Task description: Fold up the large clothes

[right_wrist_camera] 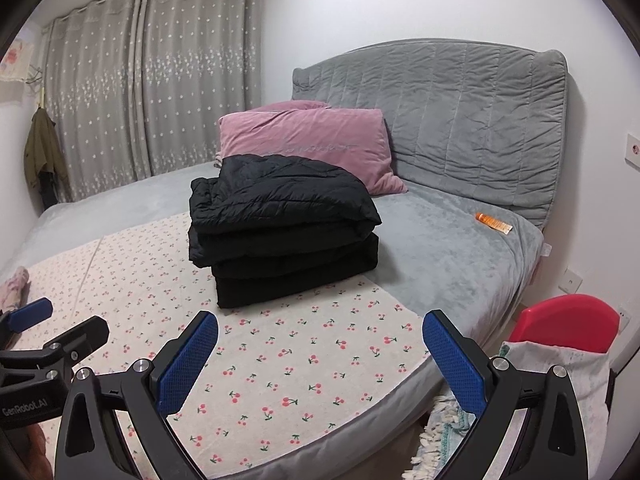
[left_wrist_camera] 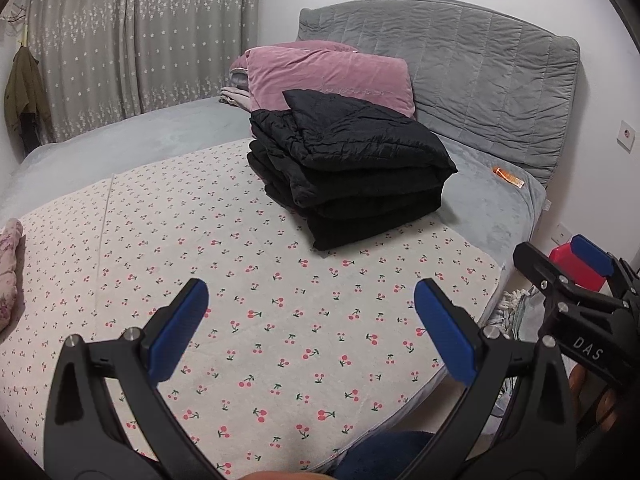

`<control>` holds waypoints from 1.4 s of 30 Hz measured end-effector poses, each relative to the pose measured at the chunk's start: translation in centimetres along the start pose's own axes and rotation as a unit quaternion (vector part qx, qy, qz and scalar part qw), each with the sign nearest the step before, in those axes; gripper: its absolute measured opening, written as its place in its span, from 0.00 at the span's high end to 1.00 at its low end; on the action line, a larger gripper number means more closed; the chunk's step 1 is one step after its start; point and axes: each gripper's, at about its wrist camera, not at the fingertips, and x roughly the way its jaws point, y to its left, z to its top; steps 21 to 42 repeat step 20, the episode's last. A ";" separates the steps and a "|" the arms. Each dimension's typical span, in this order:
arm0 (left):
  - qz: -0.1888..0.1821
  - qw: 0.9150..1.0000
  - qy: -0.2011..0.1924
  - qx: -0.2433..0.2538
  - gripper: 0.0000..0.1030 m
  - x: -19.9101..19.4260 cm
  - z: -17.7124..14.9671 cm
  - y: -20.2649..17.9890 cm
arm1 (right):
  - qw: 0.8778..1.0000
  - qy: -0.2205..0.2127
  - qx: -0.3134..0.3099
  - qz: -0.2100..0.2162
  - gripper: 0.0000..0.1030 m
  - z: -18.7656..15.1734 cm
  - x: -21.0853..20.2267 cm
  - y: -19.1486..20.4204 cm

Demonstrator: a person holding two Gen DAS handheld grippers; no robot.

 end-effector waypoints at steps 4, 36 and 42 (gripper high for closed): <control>0.001 1.000 -0.007 -0.001 0.01 -0.3 0.1 0.0 | 1.000 0.002 0.001 0.000 0.00 0.0 0.1 0.0; -0.009 1.000 -0.010 -0.002 0.01 -0.3 0.1 -0.2 | 1.000 0.003 0.000 0.000 0.00 -0.2 0.4 -0.1; -0.009 1.000 -0.010 -0.002 0.01 -0.3 0.1 -0.2 | 1.000 0.003 0.000 0.000 0.00 -0.2 0.4 -0.1</control>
